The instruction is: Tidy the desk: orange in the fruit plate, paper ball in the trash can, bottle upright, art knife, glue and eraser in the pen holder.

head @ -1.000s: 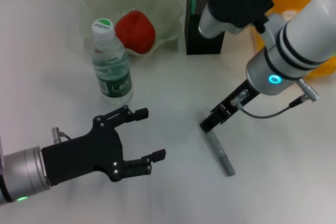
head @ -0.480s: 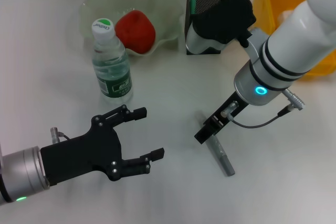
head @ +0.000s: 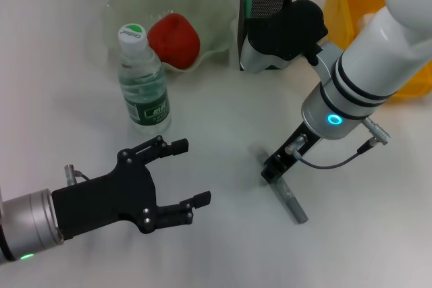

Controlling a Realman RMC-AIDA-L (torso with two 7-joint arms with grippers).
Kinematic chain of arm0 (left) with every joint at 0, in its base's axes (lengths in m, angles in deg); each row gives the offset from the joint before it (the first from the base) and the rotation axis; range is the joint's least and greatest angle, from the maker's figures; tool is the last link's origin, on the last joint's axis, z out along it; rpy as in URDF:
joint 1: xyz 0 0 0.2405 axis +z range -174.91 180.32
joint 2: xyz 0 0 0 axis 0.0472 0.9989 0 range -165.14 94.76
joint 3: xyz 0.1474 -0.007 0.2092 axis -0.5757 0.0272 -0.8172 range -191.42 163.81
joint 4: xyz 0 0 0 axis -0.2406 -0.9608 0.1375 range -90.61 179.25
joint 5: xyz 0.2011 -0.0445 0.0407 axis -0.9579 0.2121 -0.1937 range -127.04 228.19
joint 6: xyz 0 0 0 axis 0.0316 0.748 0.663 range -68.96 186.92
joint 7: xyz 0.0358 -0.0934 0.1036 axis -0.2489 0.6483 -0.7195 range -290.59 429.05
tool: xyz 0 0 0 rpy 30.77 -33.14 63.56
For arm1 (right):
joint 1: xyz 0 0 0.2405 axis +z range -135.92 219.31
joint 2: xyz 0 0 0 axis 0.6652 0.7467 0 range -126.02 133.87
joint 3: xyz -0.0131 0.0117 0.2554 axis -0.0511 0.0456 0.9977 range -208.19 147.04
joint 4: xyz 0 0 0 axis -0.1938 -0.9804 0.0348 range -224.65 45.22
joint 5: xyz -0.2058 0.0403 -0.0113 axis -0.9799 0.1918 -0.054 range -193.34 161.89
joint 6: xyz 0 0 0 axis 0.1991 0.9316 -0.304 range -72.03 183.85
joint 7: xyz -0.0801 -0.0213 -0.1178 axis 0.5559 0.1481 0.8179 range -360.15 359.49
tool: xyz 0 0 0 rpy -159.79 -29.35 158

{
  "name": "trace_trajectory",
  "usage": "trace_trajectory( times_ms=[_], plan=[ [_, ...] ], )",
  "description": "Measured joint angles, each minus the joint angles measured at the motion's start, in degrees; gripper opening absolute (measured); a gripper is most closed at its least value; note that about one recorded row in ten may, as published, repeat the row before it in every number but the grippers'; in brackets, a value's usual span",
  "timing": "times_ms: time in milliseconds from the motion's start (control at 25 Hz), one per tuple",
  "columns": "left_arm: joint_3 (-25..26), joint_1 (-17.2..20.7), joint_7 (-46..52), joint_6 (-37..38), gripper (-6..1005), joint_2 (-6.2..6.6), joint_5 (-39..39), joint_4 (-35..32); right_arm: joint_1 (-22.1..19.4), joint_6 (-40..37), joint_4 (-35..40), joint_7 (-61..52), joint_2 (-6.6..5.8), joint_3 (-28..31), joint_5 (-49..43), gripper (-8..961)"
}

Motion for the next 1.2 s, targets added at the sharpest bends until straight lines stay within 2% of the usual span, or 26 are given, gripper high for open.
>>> trace_trajectory(
  times_ms=[400, 720, 800, 960, 1080, 1200],
  plan=[
    [0.0, 0.0, 0.0, 0.0, 862, 0.0, 0.0, -0.1, 0.6, -0.2, -0.9, 0.0, 0.0, -0.5, 0.3, 165],
    [0.0, 0.0, 0.0, -0.2, 862, -0.07, 0.0, 0.0, -1.2, -0.4, 1.7, 0.5, -0.4, 0.2, -0.1, 146],
    [0.0, 0.0, 0.0, -0.1, 863, -0.08, 0.0, 0.0, -3.7, -0.5, 6.4, 0.9, -0.58, 2.3, -0.6, 141],
    [0.0, 0.0, 0.0, -0.1, 863, -0.08, 0.0, -0.3, -12.5, 1.9, 22.8, 4.7, -0.43, 11.6, -1.6, 137],
    [0.0, -0.1, 0.0, -0.1, 863, -0.15, 0.0, -0.3, -19.0, 9.6, 31.1, 10.2, -0.07, 16.5, 1.0, 135],
    [0.0, -0.4, 0.0, 0.0, 863, -0.17, 0.0, -0.2, -24.5, 20.6, 31.9, 21.3, -0.03, 18.8, 11.4, 132]
  ],
)
